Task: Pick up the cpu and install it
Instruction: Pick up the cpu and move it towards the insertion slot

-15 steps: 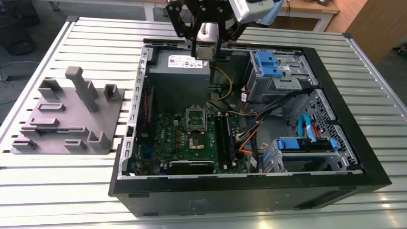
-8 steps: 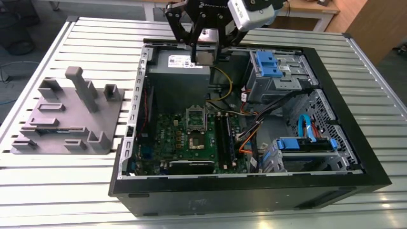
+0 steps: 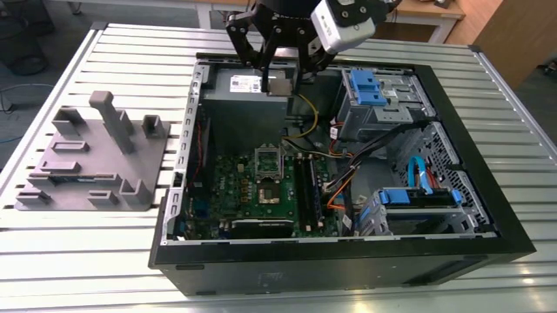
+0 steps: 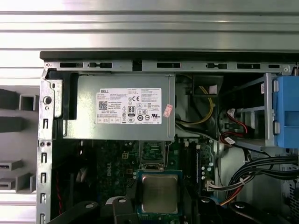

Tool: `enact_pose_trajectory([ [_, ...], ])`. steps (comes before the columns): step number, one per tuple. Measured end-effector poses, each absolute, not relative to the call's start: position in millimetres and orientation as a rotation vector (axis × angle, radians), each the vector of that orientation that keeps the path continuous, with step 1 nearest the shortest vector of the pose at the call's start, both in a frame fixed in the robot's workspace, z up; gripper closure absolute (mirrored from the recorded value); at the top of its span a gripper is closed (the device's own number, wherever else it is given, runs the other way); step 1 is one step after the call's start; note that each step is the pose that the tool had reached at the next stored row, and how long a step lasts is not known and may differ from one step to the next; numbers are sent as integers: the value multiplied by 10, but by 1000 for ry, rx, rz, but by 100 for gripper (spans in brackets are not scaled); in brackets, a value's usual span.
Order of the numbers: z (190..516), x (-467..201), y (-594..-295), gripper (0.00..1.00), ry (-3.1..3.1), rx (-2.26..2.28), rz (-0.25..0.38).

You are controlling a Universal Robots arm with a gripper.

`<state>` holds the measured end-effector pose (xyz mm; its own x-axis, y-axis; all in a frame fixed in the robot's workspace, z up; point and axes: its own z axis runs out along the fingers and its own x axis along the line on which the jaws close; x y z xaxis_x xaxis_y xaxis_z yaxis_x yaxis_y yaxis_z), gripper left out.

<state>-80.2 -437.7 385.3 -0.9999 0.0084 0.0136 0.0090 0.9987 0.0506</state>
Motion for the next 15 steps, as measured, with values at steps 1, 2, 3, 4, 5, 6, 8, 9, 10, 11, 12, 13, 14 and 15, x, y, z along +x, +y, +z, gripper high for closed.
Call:
enact_pose_trajectory([
  [1,3844,-802,-4385,53,-3127,-14,-79],
  [2,3833,-802,-4392,53,-3127,-15,-79],
  [3,3823,-802,-4400,53,-3127,-15,-79],
  [4,3812,-802,-4408,53,-3127,-15,-79],
  [5,3800,-802,-4417,53,-3127,-16,-79],
  [6,3788,-802,-4426,53,-3127,-16,-79],
  [8,3766,-802,-4442,53,-3127,-16,-79],
  [9,3754,-802,-4451,53,-3127,-17,-79],
  [10,3742,-802,-4458,53,-3127,-17,-79],
  [11,3729,-802,-4465,53,-3127,-17,-80],
  [12,3716,-802,-4472,53,-3127,-17,-79],
  [13,3703,-802,-4478,53,-3127,-17,-79],
  [14,3688,-802,-4484,53,-3127,-17,-79],
  [15,3673,-802,-4491,53,-3127,-17,-79],
])
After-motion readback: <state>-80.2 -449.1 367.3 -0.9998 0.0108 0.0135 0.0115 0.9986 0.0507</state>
